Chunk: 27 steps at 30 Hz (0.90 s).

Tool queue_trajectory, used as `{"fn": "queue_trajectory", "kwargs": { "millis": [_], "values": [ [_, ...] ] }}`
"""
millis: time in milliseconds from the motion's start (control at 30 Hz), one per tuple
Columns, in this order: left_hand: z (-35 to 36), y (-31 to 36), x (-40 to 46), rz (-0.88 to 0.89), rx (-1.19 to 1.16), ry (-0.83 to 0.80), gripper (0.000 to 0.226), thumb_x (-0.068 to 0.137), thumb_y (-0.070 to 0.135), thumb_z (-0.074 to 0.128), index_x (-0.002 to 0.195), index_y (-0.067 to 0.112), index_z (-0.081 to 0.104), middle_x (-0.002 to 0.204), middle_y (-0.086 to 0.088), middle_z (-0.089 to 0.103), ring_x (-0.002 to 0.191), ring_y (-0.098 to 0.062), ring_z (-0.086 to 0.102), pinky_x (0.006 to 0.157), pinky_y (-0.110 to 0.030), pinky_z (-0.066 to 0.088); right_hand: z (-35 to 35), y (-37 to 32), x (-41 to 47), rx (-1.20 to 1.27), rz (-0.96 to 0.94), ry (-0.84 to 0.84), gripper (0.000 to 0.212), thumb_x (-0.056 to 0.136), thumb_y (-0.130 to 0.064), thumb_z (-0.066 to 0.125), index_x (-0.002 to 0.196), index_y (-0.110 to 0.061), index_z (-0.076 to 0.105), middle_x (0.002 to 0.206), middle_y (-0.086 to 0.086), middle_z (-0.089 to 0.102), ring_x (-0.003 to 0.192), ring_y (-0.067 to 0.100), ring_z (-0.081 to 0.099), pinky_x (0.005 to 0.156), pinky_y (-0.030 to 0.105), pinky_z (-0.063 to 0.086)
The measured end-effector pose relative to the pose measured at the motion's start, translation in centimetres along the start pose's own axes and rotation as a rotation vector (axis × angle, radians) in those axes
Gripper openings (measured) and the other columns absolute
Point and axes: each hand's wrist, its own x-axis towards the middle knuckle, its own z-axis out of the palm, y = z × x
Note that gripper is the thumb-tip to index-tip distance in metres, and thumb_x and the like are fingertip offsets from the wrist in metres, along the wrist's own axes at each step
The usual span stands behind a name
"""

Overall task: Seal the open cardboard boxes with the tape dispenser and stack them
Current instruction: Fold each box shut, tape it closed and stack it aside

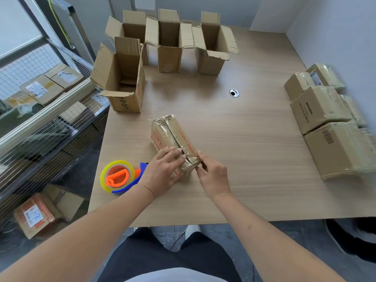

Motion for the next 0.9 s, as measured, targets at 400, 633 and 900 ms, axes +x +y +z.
{"fn": "queue_trajectory", "kwargs": {
  "millis": [400, 633, 900],
  "values": [
    [-3.0, -0.5, 1.9, -0.005, -0.064, -0.164, 0.054, 0.076, 0.008, 0.086, 0.128, 0.014, 0.071, 0.120, -0.010, 0.067, 0.104, -0.036, 0.064, 0.092, -0.048, 0.055, 0.5, 1.0, 0.1, -0.246, -0.056, -0.202, 0.068, 0.086, -0.033, 0.079, 0.143, -0.050, 0.047, 0.106, -0.009, 0.048, 0.084, 0.018, 0.056, 0.067, 0.038, 0.054],
    [-5.3, -4.6, 4.5, -0.105, 0.135, -0.355, 0.091, 0.081, 0.036, 0.075, 0.160, 0.038, 0.030, 0.172, 0.002, 0.007, 0.159, -0.026, 0.000, 0.125, -0.042, 0.014, -0.1, 2.1, 1.3, -0.244, -0.257, -0.166, 0.072, 0.083, -0.008, 0.079, 0.144, -0.039, 0.056, 0.115, 0.004, 0.061, 0.095, 0.027, 0.060, 0.076, 0.042, 0.055],
    [-4.1, -4.7, 5.0, -0.260, 0.233, -0.427, 0.081, 0.089, 0.060, 0.066, 0.156, 0.053, 0.022, 0.162, 0.008, 0.020, 0.147, -0.028, 0.020, 0.118, -0.046, 0.029, -2.0, 2.6, 2.9, -0.263, -0.189, -0.382, 0.087, 0.084, -0.010, 0.057, 0.161, -0.031, 0.024, 0.167, 0.006, 0.020, 0.150, 0.028, 0.024, 0.121, 0.043, 0.028]
  ]
}}
